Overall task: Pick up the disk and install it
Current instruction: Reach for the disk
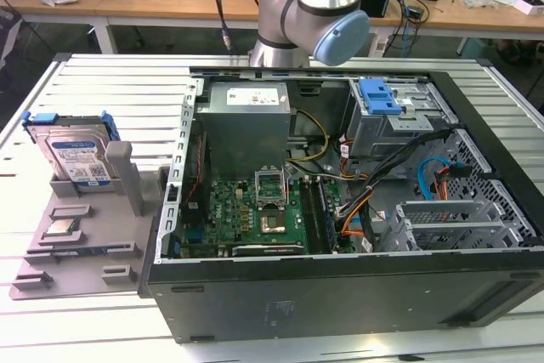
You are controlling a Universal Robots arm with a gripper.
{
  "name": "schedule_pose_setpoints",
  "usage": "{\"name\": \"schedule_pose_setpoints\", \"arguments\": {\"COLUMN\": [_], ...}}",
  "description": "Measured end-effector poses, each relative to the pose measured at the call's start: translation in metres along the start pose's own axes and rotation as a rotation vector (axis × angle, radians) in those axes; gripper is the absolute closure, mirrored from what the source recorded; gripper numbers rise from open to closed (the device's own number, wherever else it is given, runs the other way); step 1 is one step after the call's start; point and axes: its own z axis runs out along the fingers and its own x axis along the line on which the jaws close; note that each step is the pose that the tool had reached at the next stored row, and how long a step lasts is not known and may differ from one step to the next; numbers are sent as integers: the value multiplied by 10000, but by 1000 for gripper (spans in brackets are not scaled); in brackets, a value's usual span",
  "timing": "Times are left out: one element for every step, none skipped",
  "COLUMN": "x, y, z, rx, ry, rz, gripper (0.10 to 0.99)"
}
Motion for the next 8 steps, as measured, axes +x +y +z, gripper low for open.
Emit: {"name": "schedule_pose_setpoints", "arguments": {"x": [-22,-45,-71,-93,-153,-194,-236,-259], "y": [2,3,5,7,11,14,17,19], "z": [0,1,2,2,3,4,6,7], "rx": [0,1,0,0,2,2,2,1], "ry": [2,3,4,6,14,18,22,23], "rz": [0,0,0,1,1,0,0,0], "gripper": [980,980,980,980,980,980,980,980]}}
